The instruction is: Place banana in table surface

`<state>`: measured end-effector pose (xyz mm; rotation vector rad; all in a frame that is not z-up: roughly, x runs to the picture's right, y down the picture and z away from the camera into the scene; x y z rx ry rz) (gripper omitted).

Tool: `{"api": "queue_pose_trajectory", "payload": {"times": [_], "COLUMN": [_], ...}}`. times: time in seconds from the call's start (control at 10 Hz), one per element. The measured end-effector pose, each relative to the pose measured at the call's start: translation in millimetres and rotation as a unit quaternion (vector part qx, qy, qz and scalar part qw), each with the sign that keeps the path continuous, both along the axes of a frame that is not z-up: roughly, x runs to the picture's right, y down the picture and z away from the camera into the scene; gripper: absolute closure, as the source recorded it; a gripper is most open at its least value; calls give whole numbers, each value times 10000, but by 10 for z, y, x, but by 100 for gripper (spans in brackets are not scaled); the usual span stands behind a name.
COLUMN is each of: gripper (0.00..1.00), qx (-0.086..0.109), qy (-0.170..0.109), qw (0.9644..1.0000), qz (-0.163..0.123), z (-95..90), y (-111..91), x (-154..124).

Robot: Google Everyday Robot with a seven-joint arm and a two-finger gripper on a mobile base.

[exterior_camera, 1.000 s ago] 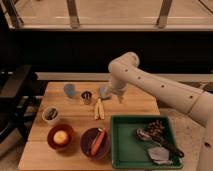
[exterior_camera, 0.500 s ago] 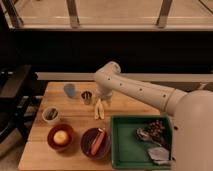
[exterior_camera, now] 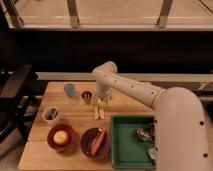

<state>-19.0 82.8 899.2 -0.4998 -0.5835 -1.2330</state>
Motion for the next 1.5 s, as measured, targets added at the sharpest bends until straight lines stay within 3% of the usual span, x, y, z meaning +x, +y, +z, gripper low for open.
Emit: {"api": "queue_pose_trajectory", "payload": {"times": [0.3,0.4,1.0,1.3,1.5], "gripper": [36,40,98,100,100], "qx": [-306,-378,-528,-474,-407], "qy": [-58,-60,9,247,553], "qw": [9995,9993,9985,9955,9894], "qz": [-44,-32,150,782,1277], "z": [134,147,71,-91,-219], "y": [101,126,165,-76,-282], "x": [-127,-118,-7,473,909]}}
